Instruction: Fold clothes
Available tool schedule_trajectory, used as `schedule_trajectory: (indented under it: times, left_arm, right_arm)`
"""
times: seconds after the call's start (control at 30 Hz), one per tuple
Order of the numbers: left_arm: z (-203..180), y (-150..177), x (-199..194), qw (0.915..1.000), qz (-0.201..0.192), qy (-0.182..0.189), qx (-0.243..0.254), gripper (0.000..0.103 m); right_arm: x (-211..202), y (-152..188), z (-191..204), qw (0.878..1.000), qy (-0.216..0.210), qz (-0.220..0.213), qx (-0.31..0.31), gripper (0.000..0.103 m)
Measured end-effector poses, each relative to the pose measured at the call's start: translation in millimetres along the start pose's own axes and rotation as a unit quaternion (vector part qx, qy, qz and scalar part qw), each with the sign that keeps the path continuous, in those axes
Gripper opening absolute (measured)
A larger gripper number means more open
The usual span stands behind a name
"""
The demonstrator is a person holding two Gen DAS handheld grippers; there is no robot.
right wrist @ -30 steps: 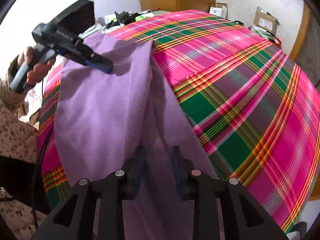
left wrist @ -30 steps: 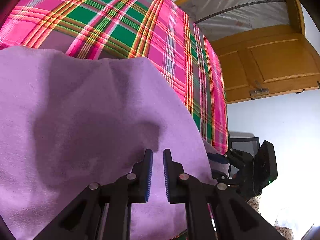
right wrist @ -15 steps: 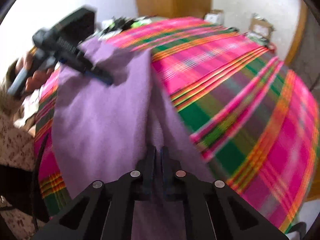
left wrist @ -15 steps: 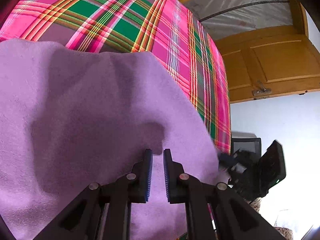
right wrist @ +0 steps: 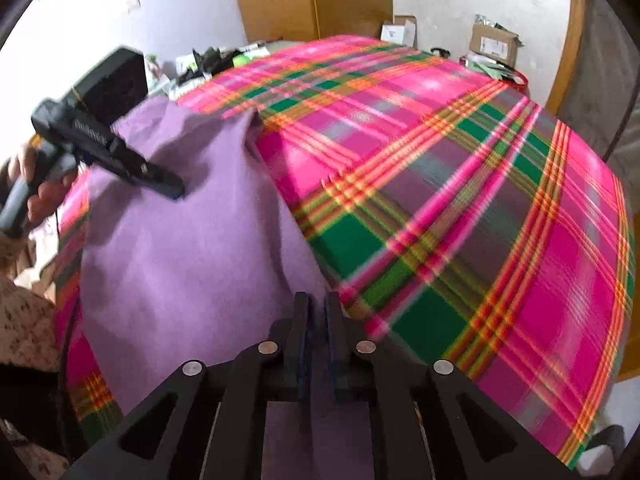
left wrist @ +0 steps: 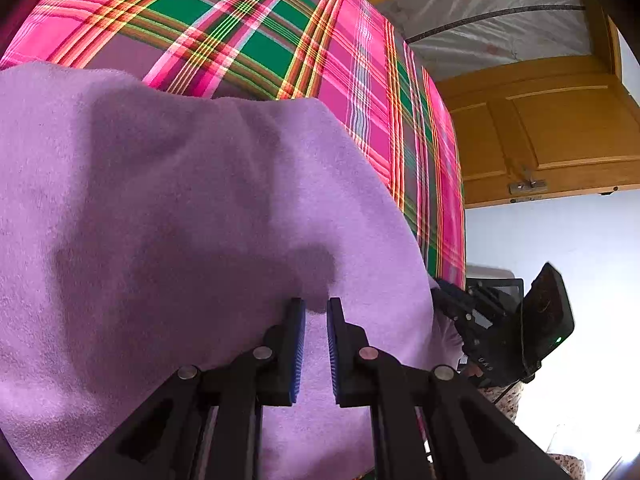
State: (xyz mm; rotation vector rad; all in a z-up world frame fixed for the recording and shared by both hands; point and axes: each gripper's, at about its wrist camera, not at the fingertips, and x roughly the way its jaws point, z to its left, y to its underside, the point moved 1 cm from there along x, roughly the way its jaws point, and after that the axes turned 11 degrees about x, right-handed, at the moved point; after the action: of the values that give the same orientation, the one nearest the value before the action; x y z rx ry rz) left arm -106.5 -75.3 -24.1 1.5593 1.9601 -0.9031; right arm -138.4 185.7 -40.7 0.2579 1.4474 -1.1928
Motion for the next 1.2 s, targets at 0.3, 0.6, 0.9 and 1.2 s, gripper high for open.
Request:
schedule_trajectory:
  times: [0.3, 0.6, 0.9, 1.2]
  left_arm:
    - [-1, -1, -1, 1.0, 0.001, 0.0, 0.002, 0.01]
    - [5, 0, 0, 1.0, 0.0, 0.009, -0.002, 0.01]
    - [7, 1, -4, 1.0, -0.003, 0.007, -0.001, 0.01]
    - [28, 14, -59, 0.9969, -0.074, -0.014, -0.024, 0.011]
  right_arm:
    - [26, -27, 14, 0.999, -0.035, 0.005, -0.016, 0.017]
    - [27, -28, 13, 1.0, 0.003, -0.015, -0.017, 0.003]
    - [32, -26, -9, 0.999, 0.028, -0.016, 0.024, 0.002]
    - [-4, -29, 6, 0.996, 0.053, -0.063, 0.029, 0.018]
